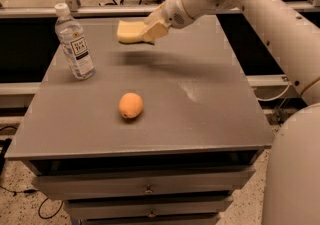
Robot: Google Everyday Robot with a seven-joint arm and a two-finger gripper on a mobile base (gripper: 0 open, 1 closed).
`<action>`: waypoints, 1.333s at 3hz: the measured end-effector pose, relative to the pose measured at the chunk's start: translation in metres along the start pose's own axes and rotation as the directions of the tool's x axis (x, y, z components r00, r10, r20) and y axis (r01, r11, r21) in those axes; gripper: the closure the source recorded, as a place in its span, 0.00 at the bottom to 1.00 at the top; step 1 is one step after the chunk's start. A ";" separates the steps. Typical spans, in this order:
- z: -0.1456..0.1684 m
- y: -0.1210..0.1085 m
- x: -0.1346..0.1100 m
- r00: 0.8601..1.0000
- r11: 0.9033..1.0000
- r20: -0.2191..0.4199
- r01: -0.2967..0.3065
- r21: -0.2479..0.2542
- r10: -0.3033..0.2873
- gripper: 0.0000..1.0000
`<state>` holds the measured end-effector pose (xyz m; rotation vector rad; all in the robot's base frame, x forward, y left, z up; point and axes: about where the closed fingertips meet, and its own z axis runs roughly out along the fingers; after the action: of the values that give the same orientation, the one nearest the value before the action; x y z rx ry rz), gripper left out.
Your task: Move sponge near blue plastic bottle
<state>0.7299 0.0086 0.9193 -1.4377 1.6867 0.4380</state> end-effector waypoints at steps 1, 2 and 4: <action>0.038 0.027 -0.008 0.998 0.997 -0.026 0.050 -0.052 -0.051 1.00; 0.060 0.047 -0.013 0.997 0.993 -0.032 0.073 -0.094 -0.076 1.00; 0.083 0.076 -0.012 0.994 0.983 -0.044 0.090 -0.158 -0.098 0.54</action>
Offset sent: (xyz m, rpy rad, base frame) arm -0.0355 0.0919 -0.0494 -0.0837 0.0212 0.1546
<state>0.6907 0.0974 0.8619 -1.6482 1.6469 0.4929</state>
